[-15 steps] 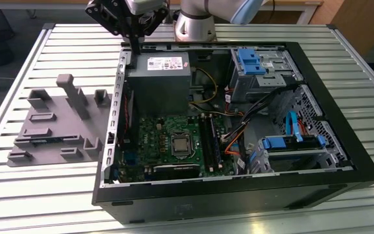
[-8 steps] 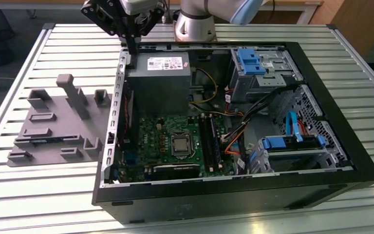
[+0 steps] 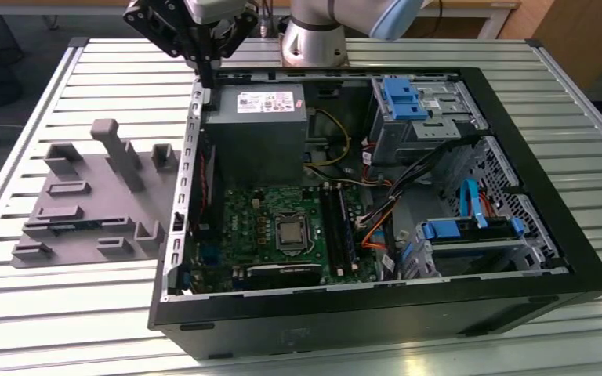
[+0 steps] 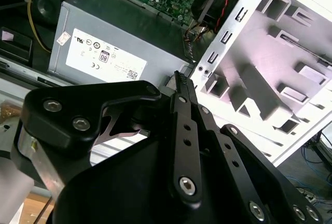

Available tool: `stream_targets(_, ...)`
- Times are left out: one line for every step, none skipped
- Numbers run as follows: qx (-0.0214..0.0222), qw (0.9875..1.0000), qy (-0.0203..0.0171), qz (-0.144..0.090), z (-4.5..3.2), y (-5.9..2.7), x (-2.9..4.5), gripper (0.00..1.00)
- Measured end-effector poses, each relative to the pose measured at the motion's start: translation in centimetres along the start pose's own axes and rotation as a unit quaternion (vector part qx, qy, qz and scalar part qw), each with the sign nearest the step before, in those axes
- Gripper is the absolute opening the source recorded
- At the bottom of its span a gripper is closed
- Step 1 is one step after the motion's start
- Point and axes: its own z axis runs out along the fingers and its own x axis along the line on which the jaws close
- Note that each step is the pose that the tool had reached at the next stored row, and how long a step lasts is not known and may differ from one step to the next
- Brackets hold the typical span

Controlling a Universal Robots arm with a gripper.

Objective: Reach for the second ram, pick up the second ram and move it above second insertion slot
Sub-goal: 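Reach for the second ram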

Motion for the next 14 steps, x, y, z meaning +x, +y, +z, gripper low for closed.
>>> stream_targets(0.0, 1.0, 0.0, 0.0, 0.0, -0.01, 0.09, 0.11)
stream_targets(0.0, 1.0, 0.0, 0.0, 0.0, -0.02, 0.22, 0.11)
stream_targets(0.0, 1.0, 0.0, 0.0, 0.0, -0.03, 0.34, 0.11)
stream_targets(0.0, 1.0, 0.0, 0.0, 0.0, -0.03, 0.47, 0.11)
stream_targets(0.0, 1.0, 0.0, 0.0, -0.01, -0.05, 0.61, 0.11)
stream_targets(0.0, 1.0, 0.0, 0.0, -0.01, -0.06, 0.75, 0.11)
stream_targets(0.0, 1.0, 0.0, 0.0, -0.01, -0.07, 0.88, 0.11)
stream_targets(0.0, 1.0, 0.0, 0.0, -0.01, -0.08, 1.02, 0.11)
stream_targets(0.0, 1.0, 0.0, 0.0, -0.01, -0.09, 1.18, 0.11)
stream_targets(0.0, 1.0, 0.0, 0.0, -0.01, -0.1, 1.32, 0.11)
stream_targets(0.0, 1.0, 0.0, 0.0, -0.01, -0.11, 1.46, 0.11)
stream_targets(0.0, 1.0, 0.0, 0.0, -0.02, -0.12, 1.6, 0.11)
stream_targets(0.0, 1.0, 0.0, 0.0, -0.02, -0.13, 1.74, 0.11)
stream_targets(0.0, 1.0, 0.0, 0.0, -0.02, -0.14, 1.88, 0.11)
